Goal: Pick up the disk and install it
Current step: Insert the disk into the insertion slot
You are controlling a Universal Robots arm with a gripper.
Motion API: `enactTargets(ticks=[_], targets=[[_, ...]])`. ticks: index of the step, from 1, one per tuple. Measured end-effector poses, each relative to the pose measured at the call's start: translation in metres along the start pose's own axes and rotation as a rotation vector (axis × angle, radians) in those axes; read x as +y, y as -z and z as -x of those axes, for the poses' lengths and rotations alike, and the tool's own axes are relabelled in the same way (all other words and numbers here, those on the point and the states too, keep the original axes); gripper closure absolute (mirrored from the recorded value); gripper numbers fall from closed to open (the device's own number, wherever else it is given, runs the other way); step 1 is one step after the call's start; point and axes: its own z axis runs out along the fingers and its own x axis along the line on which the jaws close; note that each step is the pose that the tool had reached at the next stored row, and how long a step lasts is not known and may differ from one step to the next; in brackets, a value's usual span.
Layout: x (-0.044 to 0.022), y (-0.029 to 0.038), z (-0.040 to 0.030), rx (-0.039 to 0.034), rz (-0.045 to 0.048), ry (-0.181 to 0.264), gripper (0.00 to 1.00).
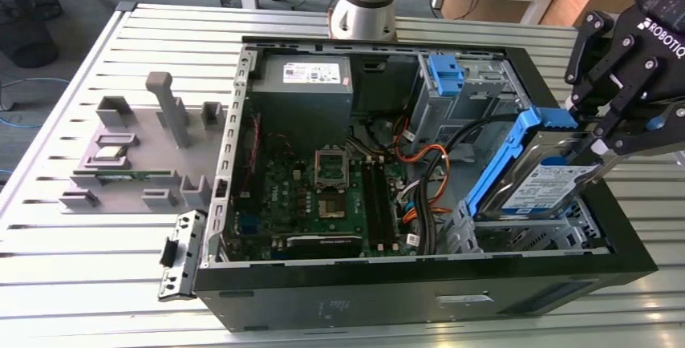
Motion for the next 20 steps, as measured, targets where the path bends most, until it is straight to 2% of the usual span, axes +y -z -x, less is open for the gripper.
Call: enactTargets(ticks=[9,20], targets=[[-0.0005,-0.0090,0.0001,-0.0001,0.0000,0.000,0.65],[-0.0010,-0.0266,0.0002,0.0000,0.0000,0.000,0.65]])
